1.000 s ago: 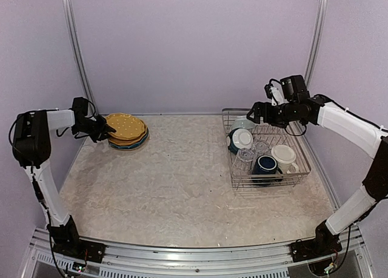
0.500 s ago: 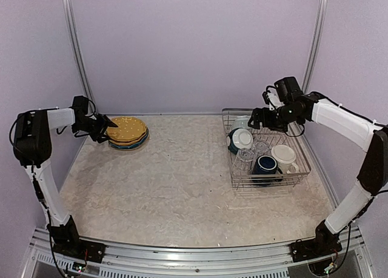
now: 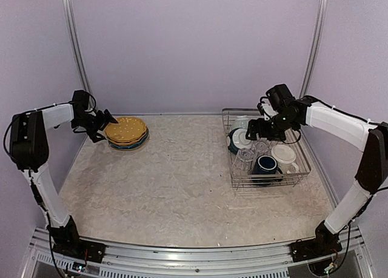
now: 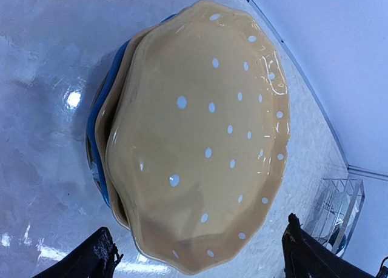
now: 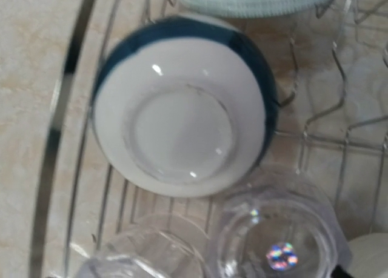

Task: Unload the mixed dishes from the dish rack
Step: Place the plate on the plate, then grab the cup from the dish rack.

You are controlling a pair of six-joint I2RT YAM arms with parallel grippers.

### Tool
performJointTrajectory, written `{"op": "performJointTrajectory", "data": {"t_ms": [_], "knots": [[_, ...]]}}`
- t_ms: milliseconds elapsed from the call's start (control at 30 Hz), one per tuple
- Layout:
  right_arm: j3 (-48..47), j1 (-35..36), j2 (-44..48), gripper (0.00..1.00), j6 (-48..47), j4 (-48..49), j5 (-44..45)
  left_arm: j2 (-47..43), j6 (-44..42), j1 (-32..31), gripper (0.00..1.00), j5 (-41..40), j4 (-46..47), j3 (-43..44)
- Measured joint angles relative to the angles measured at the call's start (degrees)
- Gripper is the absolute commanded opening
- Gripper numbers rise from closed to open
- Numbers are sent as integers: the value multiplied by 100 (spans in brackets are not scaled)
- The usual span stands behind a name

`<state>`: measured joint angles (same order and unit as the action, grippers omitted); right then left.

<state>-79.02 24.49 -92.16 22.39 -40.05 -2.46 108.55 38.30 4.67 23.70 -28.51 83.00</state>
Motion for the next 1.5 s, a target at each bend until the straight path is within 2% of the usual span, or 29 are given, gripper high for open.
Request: {"op": "performJointTrajectory", "data": {"t_ms": [67, 300, 467, 567, 733, 800, 967, 1067, 1267, 1500], "knots": [[96, 0, 39, 95, 11, -4, 42, -164, -50, -2, 99, -109, -109, -9], [184, 22, 129, 95, 11, -57, 173, -909, -260, -79, 99, -299, -396, -44], [177, 24, 131, 100, -42, -79, 365, -1390, -229, -254, 99, -118, -654, -166], [61, 26, 114, 100, -83, -103, 367, -1882, -48, -603, 99, 28, -811, -411], [-549, 24, 11, 100, -258, -240, 507, -2861, 234, -1773, 99, 44, -817, -981], [-623, -15, 24, 100, -326, -177, 553, -3128, 319, -2048, 99, 42, -826, -1115], [-334, -136, 52, 100, -304, 315, 197, -3348, 330, -2356, 99, -308, -581, -1298], [140, -155, 122, 100, -175, 772, 2, -3604, 293, -2841, 99, -693, -376, -1740], [-31, -162, 105, 99, -155, 699, -190, -3904, 369, -3300, 99, -970, -323, -1871], [-72, 151, 109, 91, -442, 55, -170, -3965, 577, -3891, 99, -1368, -372, -1906]]}}
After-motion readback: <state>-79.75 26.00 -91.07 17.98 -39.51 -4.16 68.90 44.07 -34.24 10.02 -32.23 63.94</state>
